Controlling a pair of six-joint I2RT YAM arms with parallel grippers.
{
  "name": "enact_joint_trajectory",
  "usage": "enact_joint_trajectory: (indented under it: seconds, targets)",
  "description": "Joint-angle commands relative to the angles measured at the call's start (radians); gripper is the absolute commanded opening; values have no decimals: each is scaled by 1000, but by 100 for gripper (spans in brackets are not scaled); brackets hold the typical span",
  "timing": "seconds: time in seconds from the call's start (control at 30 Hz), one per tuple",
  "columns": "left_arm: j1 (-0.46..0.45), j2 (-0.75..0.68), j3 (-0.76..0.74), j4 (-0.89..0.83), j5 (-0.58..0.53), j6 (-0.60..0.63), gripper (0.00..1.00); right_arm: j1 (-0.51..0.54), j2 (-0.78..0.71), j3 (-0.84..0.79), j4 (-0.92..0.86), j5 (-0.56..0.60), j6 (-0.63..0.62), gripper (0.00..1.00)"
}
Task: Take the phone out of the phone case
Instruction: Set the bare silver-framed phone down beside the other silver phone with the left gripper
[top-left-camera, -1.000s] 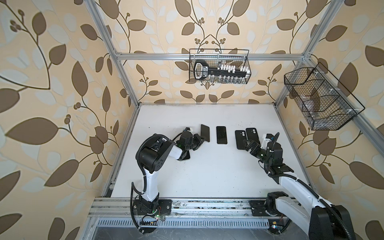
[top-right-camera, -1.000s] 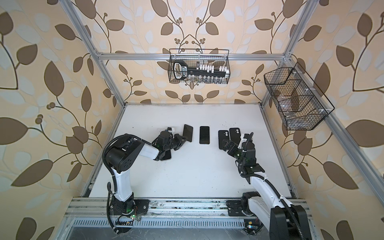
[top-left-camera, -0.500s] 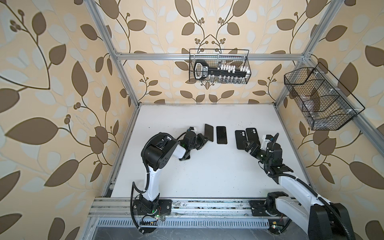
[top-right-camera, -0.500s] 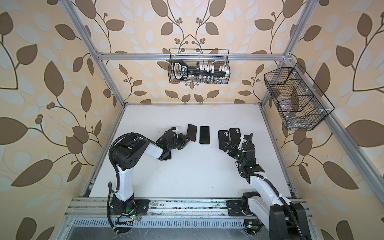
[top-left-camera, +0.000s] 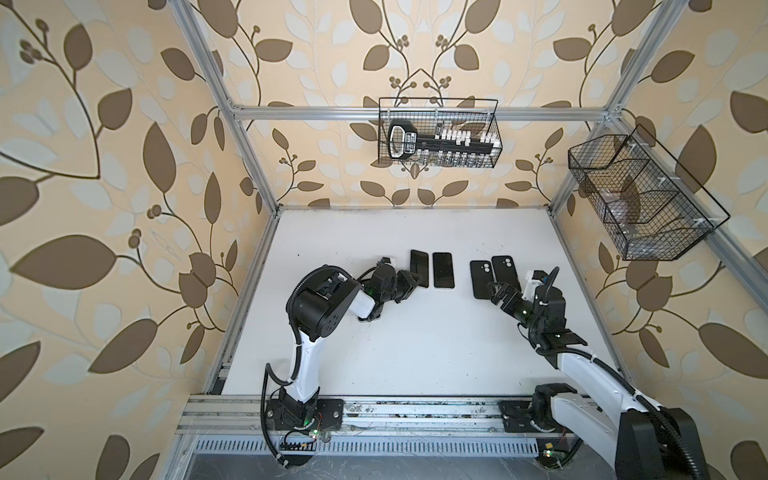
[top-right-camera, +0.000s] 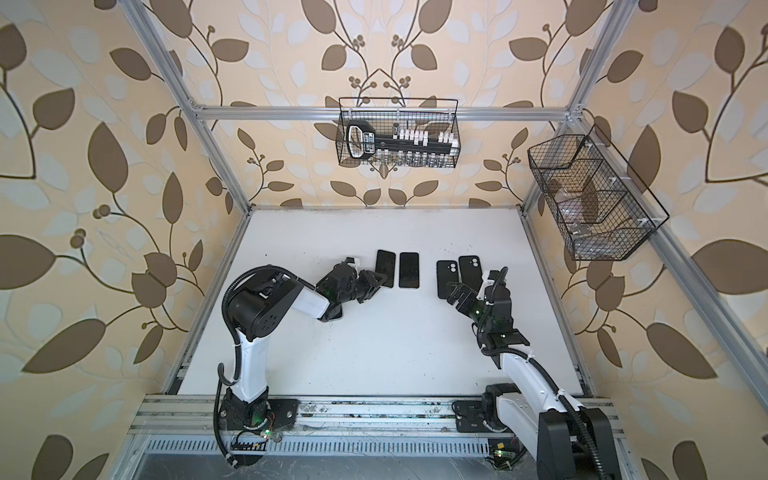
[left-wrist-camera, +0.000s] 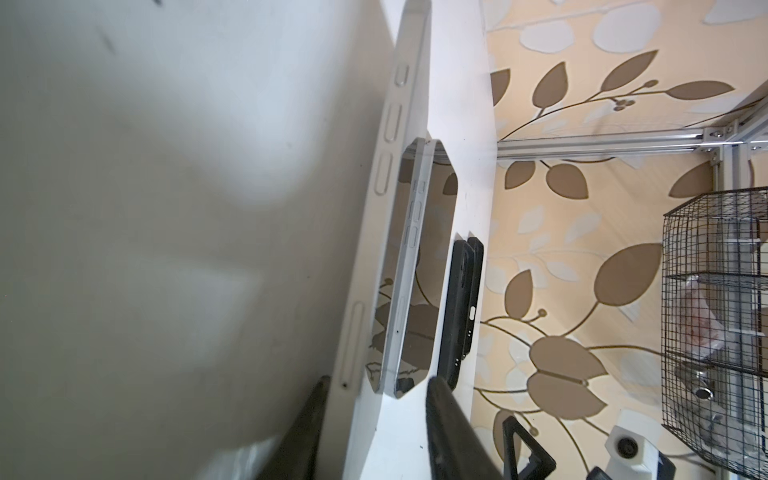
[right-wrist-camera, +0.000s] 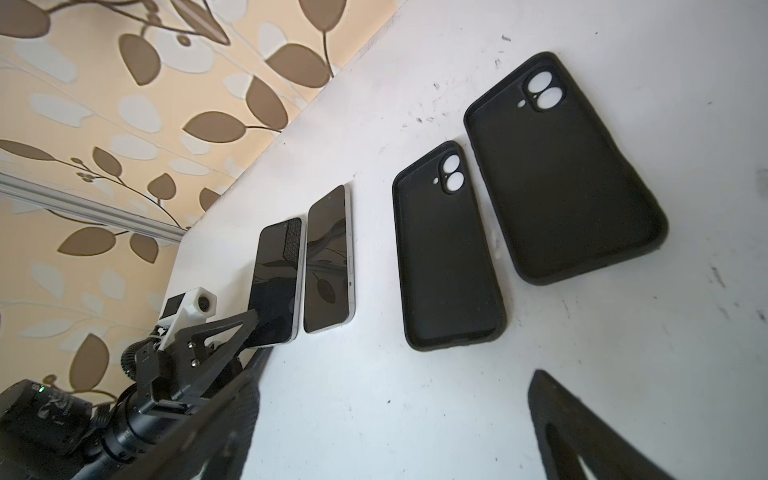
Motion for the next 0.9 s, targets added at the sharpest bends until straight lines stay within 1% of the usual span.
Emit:
enact_joint_trajectory:
  seconds: [0.0,0.13,0.27,0.4,0.43,0.47,0.87]
  targets:
    - [-7,-35,2,20,-34,11,39,-4,-21,-18,3,-15,-11,100]
    - [-8,-53,-10,2,-53,12,42,-3,-30,-17,-7,-14,-15,100]
    - [-13,-73,-16,-20,-73,18,48,-8,-36,-14,-11,-18,-17,100]
    - [-24,-110,-16,-104,-111,40,59,-12,-48,-9,-29,-4,-20,100]
    - [-25,-119,-23,-110,-123,43,63,-11,-53,-8,-33,-1,-23,100]
    - [-28,-128,-28,-116,-134,43,65,-11,-57,-7,-37,0,-26,100]
    - [-45,-207,-44,-247,-198,79,75,-4,-76,40,-130,-10,-64,100]
